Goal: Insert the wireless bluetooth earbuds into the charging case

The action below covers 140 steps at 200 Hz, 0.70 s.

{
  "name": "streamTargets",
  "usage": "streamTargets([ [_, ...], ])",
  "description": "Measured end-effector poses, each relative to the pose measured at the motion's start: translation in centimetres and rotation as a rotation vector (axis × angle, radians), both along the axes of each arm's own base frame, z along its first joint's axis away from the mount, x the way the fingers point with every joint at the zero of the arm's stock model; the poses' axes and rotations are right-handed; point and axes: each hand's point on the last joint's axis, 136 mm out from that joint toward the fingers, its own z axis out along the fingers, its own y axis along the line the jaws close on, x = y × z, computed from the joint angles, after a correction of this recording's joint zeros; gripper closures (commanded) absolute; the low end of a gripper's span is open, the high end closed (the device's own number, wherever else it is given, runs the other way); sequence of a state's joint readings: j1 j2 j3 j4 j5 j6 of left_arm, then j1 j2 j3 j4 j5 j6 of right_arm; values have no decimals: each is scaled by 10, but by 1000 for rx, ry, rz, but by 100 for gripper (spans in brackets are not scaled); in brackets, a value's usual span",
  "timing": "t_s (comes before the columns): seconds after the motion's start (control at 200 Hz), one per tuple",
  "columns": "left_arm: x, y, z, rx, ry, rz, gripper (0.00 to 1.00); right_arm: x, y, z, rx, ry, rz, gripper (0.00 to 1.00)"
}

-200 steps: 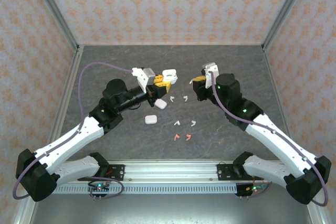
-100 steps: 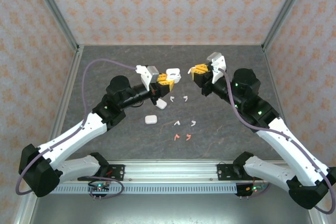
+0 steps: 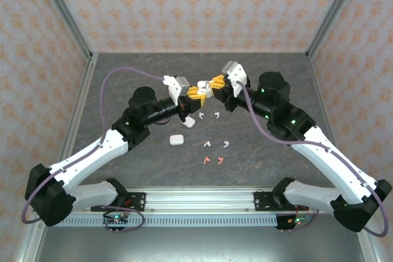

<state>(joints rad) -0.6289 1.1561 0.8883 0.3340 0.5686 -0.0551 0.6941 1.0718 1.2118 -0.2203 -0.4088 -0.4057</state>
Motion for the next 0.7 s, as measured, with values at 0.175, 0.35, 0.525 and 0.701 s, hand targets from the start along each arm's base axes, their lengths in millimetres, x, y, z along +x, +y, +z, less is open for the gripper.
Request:
streamTargets([
  [0.175, -1, -2, 2, -4, -5, -6, 100, 6, 6, -9, -26, 15, 4, 85],
  [0.35, -3, -4, 2, -5, -7, -14, 100, 6, 10, -12, -36, 21, 14, 85],
  [0.525, -3, -5, 2, -6, -9, -14, 100, 5, 12, -18, -50, 38, 28, 85],
  [0.701, -3, -5, 2, -5, -6, -16, 100, 0, 13, -23, -69, 58, 53, 85],
])
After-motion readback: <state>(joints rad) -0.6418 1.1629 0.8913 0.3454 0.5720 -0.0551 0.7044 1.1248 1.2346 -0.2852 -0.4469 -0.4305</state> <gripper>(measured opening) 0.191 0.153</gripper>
